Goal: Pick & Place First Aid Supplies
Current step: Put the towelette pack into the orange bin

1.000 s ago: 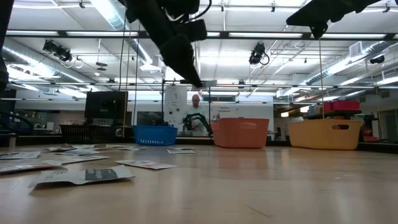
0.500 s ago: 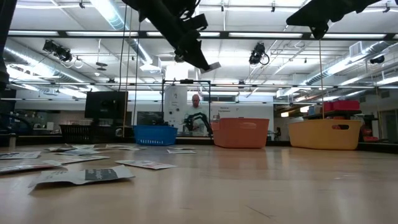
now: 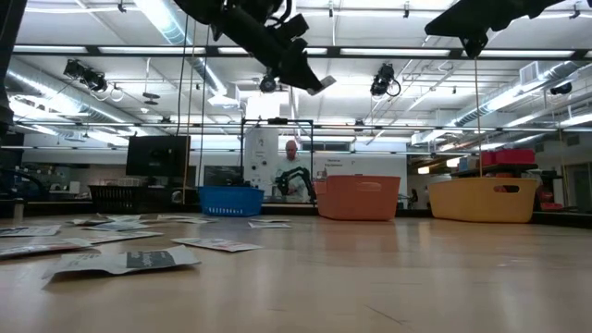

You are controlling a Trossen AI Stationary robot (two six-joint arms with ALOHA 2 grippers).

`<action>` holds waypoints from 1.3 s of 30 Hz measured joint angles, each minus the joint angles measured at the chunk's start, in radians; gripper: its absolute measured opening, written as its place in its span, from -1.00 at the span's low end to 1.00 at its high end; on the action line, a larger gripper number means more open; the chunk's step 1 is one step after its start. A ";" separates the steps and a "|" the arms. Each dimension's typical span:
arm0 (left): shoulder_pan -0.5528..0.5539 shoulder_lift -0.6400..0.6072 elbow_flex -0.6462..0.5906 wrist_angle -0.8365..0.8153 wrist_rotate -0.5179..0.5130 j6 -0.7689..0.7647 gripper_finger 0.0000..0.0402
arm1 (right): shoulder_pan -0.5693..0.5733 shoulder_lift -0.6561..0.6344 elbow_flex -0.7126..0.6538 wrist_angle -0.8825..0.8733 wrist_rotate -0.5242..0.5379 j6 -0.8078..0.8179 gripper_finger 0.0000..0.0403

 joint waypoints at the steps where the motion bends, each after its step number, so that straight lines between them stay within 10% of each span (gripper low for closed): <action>1: 0.003 0.000 0.000 0.007 0.001 -0.001 -0.03 | 0.000 0.000 0.000 0.000 0.000 0.000 -0.98; 21: 0.046 0.313 0.284 -0.055 0.049 -0.122 -0.03 | 0.000 0.001 0.000 0.002 0.002 -0.001 -0.98; 39: 0.078 0.518 0.293 -0.068 0.125 -0.284 -0.03 | 0.000 0.001 0.000 0.002 0.002 -0.001 -0.98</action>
